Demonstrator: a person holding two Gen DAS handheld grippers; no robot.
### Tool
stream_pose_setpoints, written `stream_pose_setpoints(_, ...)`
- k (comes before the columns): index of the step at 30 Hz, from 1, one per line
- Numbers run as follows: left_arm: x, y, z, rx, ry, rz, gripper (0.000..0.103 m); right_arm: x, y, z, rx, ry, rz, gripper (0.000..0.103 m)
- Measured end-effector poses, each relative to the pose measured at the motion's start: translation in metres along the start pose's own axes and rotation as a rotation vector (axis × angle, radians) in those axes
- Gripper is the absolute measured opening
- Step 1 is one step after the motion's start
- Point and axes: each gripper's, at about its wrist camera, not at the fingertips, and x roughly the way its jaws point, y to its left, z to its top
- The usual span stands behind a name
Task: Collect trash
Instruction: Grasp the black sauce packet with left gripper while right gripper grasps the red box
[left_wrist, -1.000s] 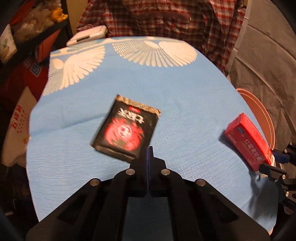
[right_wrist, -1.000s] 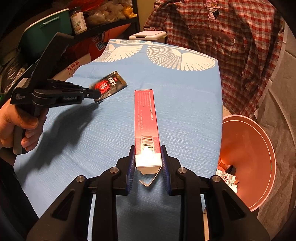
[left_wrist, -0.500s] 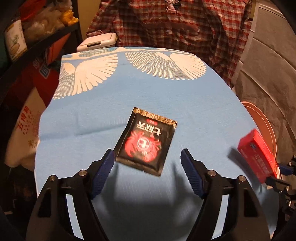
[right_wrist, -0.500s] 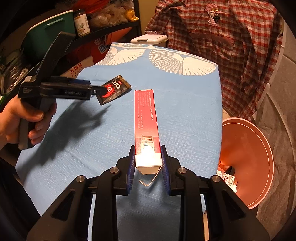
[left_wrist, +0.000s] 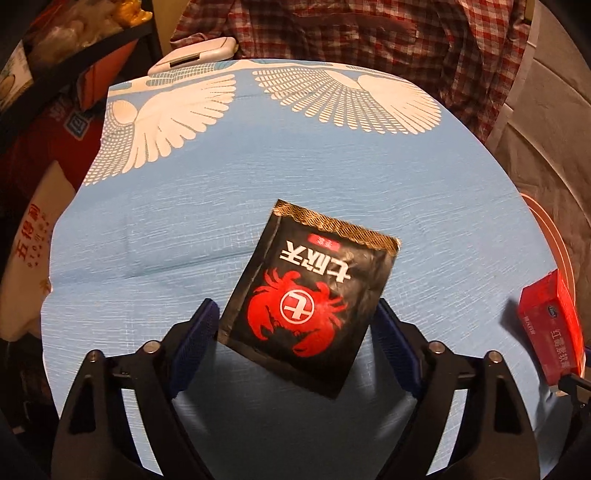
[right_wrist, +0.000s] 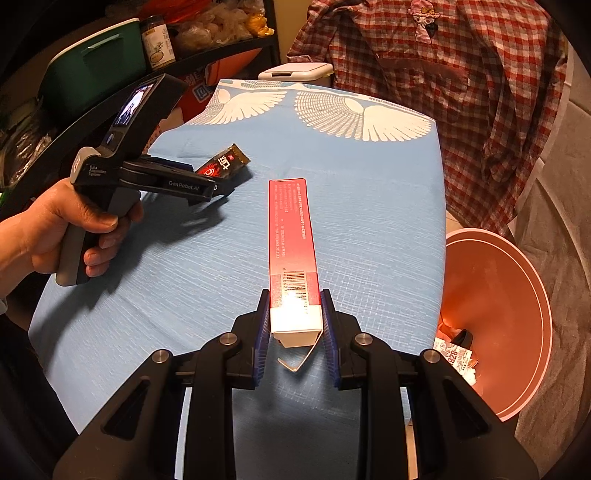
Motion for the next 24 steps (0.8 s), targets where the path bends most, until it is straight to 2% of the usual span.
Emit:
stream_pose_setpoints(8, -0.016, 0.000, 0.002, 0.001, -0.029, -0.003, 0.033, -0.004, 0.002, 0.001, 0.002, -0.016, 0.007, 0.026)
stream_pose_setpoints(17, -0.050, 0.004, 0.005, -0.029, -0.112, 0.003, 0.009, -0.014, 0.006, 0.004, 0.017, -0.048, -0.001, 0.026)
stream_pose_setpoints(21, -0.066, 0.007, 0.005, -0.059, -0.142, -0.006, 0.008, -0.020, 0.007, 0.006, 0.029, -0.066, -0.005, 0.026)
stream_pose_setpoints(23, -0.074, 0.005, 0.003, -0.061, -0.155, -0.006, 0.002, -0.023, 0.007, 0.007, 0.036, -0.076, -0.007, 0.026)
stream_pose_setpoints(24, -0.077, 0.004, 0.002, -0.062, -0.161, -0.006, 0.002, -0.024, 0.007, 0.008, 0.038, -0.080, -0.007, 0.026)
